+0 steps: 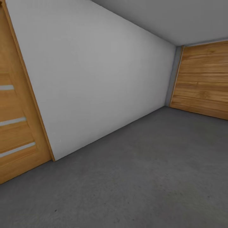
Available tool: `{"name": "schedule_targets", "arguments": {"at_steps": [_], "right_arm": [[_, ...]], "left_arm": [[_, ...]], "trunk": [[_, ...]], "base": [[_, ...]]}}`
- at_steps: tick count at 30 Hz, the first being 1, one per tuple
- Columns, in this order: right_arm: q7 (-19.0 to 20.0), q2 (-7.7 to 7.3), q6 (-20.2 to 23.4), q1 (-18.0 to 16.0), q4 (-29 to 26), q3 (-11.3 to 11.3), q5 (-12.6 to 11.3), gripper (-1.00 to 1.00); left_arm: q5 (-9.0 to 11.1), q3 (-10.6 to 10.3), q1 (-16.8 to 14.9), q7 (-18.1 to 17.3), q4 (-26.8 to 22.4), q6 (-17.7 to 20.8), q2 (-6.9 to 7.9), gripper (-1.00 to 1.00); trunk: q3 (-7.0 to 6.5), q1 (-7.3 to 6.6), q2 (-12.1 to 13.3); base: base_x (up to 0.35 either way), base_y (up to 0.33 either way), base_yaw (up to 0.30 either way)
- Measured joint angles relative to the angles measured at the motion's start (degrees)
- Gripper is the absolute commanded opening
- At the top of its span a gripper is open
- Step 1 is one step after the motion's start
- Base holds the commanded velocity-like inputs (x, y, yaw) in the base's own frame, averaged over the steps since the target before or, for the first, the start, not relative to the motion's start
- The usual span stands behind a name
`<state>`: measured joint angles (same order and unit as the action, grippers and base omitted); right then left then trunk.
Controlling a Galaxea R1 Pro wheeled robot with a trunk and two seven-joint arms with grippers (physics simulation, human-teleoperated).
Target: Move the two storage containers from the living room to the garage. In the garage, place one container on the floor and stack the other container on top of it (either order is fine).
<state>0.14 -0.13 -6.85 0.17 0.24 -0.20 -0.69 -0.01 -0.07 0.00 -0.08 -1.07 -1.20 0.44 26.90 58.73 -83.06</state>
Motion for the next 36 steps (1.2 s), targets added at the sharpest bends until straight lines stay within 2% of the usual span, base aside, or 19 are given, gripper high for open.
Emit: {"name": "schedule_targets", "arguments": {"at_steps": [36], "right_arm": [[0.0, 0.19, -1.14, 0.0, 0.11, -0.13, 0.24, 1.0]], "left_arm": [[-0.01, 0.03, 0.0, 0.0, -0.01, 0.0, 0.0, 1.0]], "trunk": [[0.0, 0.0, 0.0]], "base": [[0.0, 0.0, 0.281]]}}
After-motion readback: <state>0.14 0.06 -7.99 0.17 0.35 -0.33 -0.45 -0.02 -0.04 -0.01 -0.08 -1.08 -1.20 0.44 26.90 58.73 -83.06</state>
